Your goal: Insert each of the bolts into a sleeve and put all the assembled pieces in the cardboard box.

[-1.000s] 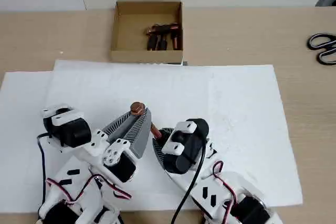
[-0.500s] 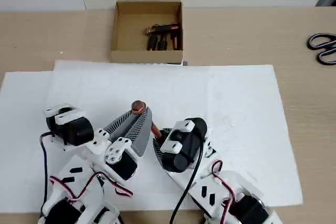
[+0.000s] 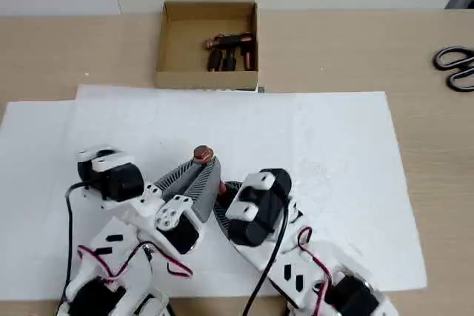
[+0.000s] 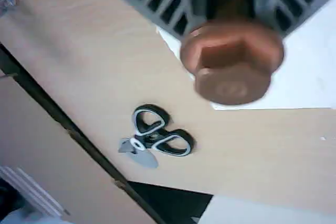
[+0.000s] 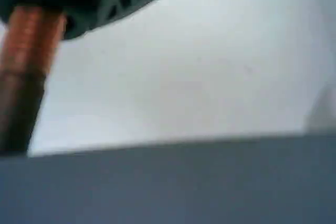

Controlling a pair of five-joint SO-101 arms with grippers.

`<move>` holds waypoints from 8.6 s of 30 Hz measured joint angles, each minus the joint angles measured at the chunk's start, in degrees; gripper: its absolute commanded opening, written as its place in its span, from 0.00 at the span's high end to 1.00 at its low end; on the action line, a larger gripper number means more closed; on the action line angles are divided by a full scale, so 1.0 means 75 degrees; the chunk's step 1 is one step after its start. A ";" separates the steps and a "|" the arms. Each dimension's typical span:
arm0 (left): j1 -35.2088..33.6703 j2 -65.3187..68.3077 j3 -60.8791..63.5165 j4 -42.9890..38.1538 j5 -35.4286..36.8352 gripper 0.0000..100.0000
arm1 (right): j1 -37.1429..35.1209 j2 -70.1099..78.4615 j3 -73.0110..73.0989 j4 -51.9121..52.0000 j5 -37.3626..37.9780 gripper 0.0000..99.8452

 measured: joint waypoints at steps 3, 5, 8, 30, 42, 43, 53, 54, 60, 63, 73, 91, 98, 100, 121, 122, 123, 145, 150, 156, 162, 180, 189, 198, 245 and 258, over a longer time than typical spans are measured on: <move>0.0000 0.0000 0.0000 -0.0012 0.0000 0.99 | 0.0000 0.0000 0.0000 0.0000 0.0000 1.00; 0.0035 0.0000 0.0000 -0.0012 0.0000 0.99 | 0.0000 0.0000 0.0000 0.0000 0.0000 1.00; 0.0199 0.0000 -0.0176 0.0316 -0.0012 0.99 | 0.0000 0.0000 0.0000 -0.0012 0.0000 1.00; 0.0750 0.0000 -0.0457 0.1887 -0.1946 0.83 | 0.0047 -0.0012 0.0000 -0.0082 0.0012 1.00; -0.0059 0.0000 -0.0598 0.2391 -0.2473 0.81 | 0.0094 -0.0012 0.0000 -0.0094 0.0023 1.00; -0.0059 0.0000 -0.0668 0.2415 -0.2508 0.82 | 0.0094 -0.0012 -0.0012 -0.0094 0.0023 1.00; -0.0070 0.0000 -0.1536 0.2426 -0.2497 1.00 | 0.0105 -0.0023 -0.0012 -0.0094 0.0023 1.00; -0.0070 0.0000 -0.1618 0.2426 -0.2497 0.99 | 0.0164 -0.0023 -0.0012 -0.0094 0.0023 1.00; -0.0762 0.0000 -0.1735 0.2426 -0.2497 0.99 | 0.0949 -0.0023 -0.0012 -0.0094 0.0023 1.00; -0.1852 0.0000 -0.1442 0.2426 -0.2497 0.99 | 0.1430 -0.0023 -0.0012 -0.0094 0.0023 1.00; -0.4982 0.0000 0.1137 0.1524 -0.2614 0.99 | 0.3458 -0.0012 0.0270 -0.0094 -0.0762 1.00; -0.5087 0.0000 0.2966 -0.0305 -0.3118 0.99 | 0.4009 0.2872 -0.0668 -0.2110 -0.1160 1.00; -0.5087 0.0000 0.2966 -0.0305 -0.3118 0.99 | 0.4009 0.5790 -0.2637 -0.2860 -0.1160 1.00; -0.5087 0.0000 0.2966 -0.0305 -0.3118 0.99 | 0.4009 0.6588 -0.3317 -0.2895 -0.1160 1.00; -0.5052 0.0000 0.2966 0.0188 -0.3118 0.99 | 0.4009 1.5226 -1.0585 -0.3938 -0.1160 1.00; -0.5052 0.0000 0.2966 0.0188 -0.3118 0.99 | 0.4009 1.5648 -1.1030 -0.3938 -0.1160 1.00; -0.5052 0.0000 0.2966 0.0188 -0.3118 0.99 | 0.4009 1.6070 -1.1487 -0.3938 -0.1160 1.00; -0.5052 0.0000 0.2966 0.0188 -0.3118 0.99 | 0.3786 2.0079 -1.6352 -0.2157 0.0094 0.70; -0.5052 0.0000 0.2966 0.0188 -0.3118 0.99 | 0.3786 2.0067 -1.6832 -0.1805 0.0246 0.70; -0.5052 0.0000 0.2966 0.0188 -0.3118 0.99 | 0.3786 2.0067 -1.7793 -0.1231 0.0246 0.70; -0.5052 0.0000 0.2966 0.0188 -0.3118 0.99 | 0.3739 2.0067 -1.8731 -0.0316 0.0246 0.70; -0.5052 0.0000 0.2966 0.0188 -0.3118 0.99 | 0.3716 2.0067 -2.1380 0.2391 0.0246 1.00; -0.5052 0.0000 0.2966 0.0188 -0.3118 0.99 | 0.3845 1.9962 -2.2552 0.4607 0.0246 1.00; -0.5052 0.0000 0.2966 0.0188 -0.3118 0.99 | 0.4232 1.8673 -2.2564 0.5533 -0.0539 1.00; -0.5052 0.0000 0.2966 0.0188 -0.3118 0.99 | 0.6447 0.6365 -0.8229 0.3985 -0.1301 1.00; -0.5052 0.0000 0.2966 0.0188 -0.3118 0.99 | 0.6447 0.1958 -0.3106 0.3329 -0.1301 1.00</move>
